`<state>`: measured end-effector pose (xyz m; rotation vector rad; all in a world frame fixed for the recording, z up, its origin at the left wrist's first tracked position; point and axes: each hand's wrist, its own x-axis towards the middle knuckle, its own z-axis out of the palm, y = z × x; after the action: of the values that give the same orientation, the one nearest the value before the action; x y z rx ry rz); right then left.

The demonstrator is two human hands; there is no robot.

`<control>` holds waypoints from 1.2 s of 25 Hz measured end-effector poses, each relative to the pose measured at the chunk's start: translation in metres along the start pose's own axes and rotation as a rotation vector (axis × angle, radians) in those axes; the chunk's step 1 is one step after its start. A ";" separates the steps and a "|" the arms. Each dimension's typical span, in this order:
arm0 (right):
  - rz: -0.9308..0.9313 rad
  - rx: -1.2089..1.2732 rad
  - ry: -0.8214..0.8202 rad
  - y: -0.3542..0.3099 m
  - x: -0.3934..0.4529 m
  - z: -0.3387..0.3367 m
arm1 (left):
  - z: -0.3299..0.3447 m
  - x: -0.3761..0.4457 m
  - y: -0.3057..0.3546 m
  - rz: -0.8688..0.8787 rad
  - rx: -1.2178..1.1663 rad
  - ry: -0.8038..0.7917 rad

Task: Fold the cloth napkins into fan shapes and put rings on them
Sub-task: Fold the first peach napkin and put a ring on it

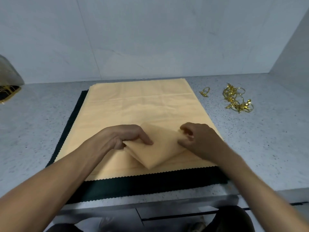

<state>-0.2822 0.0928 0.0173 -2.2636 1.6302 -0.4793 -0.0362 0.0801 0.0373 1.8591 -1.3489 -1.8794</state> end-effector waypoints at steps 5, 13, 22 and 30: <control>-0.198 -0.031 -0.014 -0.031 -0.032 0.057 | -0.001 0.004 0.003 -0.002 0.055 -0.010; -0.212 -0.265 -0.097 -0.026 -0.026 0.071 | 0.002 -0.016 -0.024 0.406 0.705 0.414; -0.167 -0.206 -0.164 -0.012 -0.026 0.062 | 0.058 0.022 -0.075 0.612 1.085 0.586; -0.382 -0.130 -0.025 0.001 -0.037 0.050 | 0.056 0.012 -0.072 0.546 1.186 0.535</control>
<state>-0.2723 0.1304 -0.0317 -2.6800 1.2476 -0.4401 -0.0543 0.1395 -0.0312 1.7766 -2.5955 -0.1827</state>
